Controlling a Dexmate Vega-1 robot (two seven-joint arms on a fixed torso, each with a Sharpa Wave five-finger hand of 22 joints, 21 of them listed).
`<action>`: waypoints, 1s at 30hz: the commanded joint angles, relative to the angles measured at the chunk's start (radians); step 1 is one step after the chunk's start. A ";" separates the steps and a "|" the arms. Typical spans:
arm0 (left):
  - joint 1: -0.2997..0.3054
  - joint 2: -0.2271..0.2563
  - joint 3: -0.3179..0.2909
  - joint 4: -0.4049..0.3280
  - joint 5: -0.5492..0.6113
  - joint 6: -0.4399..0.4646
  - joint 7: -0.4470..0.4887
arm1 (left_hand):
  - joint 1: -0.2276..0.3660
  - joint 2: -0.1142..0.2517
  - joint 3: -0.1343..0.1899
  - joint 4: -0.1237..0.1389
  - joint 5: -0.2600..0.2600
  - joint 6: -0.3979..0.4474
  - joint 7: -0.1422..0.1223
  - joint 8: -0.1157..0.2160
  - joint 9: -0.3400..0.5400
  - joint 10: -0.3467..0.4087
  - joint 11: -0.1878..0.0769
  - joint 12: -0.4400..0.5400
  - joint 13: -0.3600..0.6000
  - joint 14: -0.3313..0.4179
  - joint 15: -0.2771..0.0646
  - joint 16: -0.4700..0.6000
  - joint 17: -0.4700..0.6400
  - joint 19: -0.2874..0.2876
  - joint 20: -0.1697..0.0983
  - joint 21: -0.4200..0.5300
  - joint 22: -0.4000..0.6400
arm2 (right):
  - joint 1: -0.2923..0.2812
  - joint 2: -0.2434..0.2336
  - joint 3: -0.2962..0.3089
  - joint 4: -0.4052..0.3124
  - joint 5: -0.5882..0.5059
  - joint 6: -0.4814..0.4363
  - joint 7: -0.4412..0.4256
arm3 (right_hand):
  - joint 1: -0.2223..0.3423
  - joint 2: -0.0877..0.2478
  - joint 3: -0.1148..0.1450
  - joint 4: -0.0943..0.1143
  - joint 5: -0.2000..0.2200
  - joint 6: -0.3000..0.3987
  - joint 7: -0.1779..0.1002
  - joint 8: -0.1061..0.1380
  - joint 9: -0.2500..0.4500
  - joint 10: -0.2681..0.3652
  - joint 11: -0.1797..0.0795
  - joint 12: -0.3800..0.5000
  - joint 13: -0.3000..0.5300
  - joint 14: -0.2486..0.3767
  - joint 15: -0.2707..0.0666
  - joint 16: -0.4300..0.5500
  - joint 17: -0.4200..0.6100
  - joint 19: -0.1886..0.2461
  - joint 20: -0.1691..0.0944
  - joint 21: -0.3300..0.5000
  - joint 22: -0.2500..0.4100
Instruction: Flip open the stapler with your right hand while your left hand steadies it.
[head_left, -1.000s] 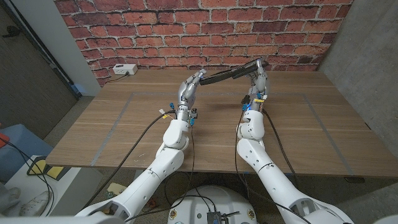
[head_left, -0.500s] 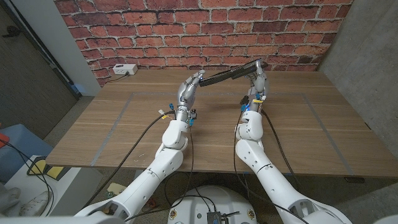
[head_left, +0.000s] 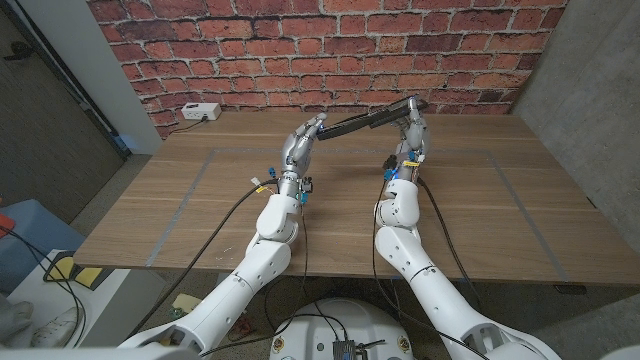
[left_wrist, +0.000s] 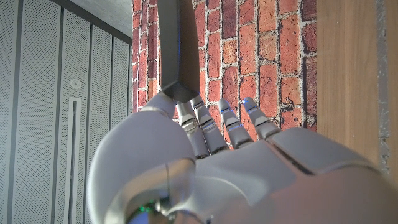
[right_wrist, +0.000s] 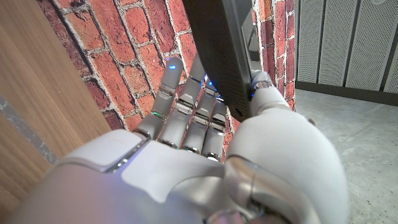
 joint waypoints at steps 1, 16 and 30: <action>-0.001 0.027 -0.007 -0.007 -0.024 0.000 -0.045 | -0.004 0.001 -0.002 0.000 -0.003 0.001 0.003 -0.004 0.004 0.000 0.000 0.008 0.005 -0.008 -0.115 0.007 0.002 -0.002 0.006 0.004 0.003 | -0.008 0.018 -0.015 -0.005 -0.042 0.006 -0.030 | -0.001 0.010 0.250 0.115 0.009 0.007 -0.003 0.003 0.003 0.058 -0.051 0.005 0.004 0.003 -0.079 0.001 -0.001 -0.003 -0.157 -0.003 0.003; 0.007 0.041 -0.015 0.012 -0.062 -0.040 -0.117 | -0.010 0.000 -0.012 0.003 -0.004 0.007 0.003 -0.004 0.003 0.001 -0.001 0.013 0.007 -0.010 -0.114 0.009 0.004 -0.003 0.007 0.005 0.003 | -0.006 0.035 -0.043 0.012 -0.078 0.010 -0.035 | -0.001 0.012 0.250 0.112 0.008 0.010 -0.003 0.004 0.003 0.062 -0.052 0.006 0.004 0.009 -0.079 0.001 -0.004 0.002 -0.155 0.000 0.003; -0.005 0.016 -0.007 0.038 -0.054 -0.066 -0.128 | -0.090 -0.039 -0.060 0.034 -0.016 0.003 0.004 -0.015 -0.004 -0.001 -0.001 0.018 0.011 -0.014 -0.116 0.008 0.007 -0.006 -0.004 0.006 0.003 | -0.023 0.018 -0.029 -0.013 -0.063 0.002 -0.036 | -0.003 0.010 0.249 0.110 0.006 0.011 -0.003 0.004 0.003 0.066 -0.052 0.007 0.005 0.012 -0.078 0.002 -0.005 0.004 -0.155 0.001 0.003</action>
